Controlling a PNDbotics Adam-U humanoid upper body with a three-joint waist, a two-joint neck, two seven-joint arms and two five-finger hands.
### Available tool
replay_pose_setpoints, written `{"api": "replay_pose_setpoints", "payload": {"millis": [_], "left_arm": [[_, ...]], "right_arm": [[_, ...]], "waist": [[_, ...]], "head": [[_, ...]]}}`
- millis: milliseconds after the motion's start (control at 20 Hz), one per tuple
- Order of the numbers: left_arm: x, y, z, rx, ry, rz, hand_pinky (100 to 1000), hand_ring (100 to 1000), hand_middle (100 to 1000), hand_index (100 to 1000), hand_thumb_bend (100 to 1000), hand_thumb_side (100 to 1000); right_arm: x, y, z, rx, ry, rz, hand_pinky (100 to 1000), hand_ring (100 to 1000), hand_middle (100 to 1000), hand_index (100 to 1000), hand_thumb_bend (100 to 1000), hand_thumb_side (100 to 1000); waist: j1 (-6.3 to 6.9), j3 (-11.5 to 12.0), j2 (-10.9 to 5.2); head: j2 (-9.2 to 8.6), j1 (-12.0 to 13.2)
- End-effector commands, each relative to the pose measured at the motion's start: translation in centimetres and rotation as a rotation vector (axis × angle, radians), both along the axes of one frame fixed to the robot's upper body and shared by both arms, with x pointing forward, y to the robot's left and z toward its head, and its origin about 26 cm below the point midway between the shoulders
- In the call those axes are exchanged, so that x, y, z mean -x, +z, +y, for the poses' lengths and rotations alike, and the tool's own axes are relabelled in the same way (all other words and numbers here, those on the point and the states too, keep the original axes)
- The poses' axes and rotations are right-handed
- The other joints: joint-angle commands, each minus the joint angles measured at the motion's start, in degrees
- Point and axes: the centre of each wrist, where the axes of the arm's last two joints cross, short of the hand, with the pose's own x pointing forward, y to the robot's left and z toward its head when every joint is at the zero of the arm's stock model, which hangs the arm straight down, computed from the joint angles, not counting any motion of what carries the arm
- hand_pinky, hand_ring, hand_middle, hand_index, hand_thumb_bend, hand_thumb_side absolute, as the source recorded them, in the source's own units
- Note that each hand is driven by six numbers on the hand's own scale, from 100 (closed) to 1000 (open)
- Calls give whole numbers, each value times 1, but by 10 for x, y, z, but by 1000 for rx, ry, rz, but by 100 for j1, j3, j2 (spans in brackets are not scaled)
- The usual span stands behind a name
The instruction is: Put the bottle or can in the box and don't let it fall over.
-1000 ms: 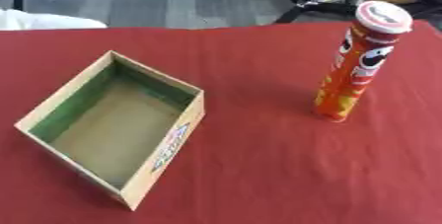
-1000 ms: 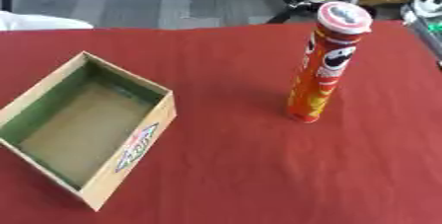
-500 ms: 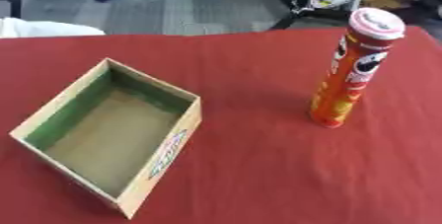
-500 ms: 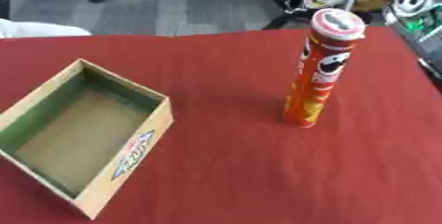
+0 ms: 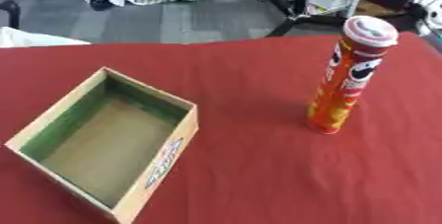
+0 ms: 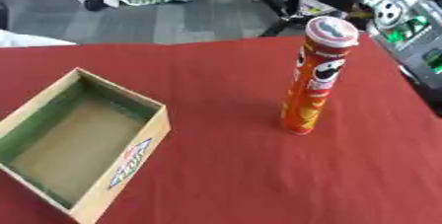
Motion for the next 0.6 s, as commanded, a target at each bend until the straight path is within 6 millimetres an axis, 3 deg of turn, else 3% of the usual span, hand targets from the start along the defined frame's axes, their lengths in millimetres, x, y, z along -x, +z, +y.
{"api": "replay_pose_setpoints", "payload": {"millis": [50, 600], "left_arm": [[1, 12, 1, -37, -8, -24, 872, 783, 822, 738, 551, 449], [1, 11, 1, -37, -7, -21, 873, 783, 823, 737, 549, 449]], "right_arm": [[0, 9, -8, 12, -25, -16, 909, 1000, 995, 961, 100, 1000], [-3, -2, -22, -9, -73, 18, 912, 1000, 1000, 974, 100, 1000]], "waist": [[6, 4, -121], [7, -13, -95]], "head": [[-70, -14], [-54, 17]]}}
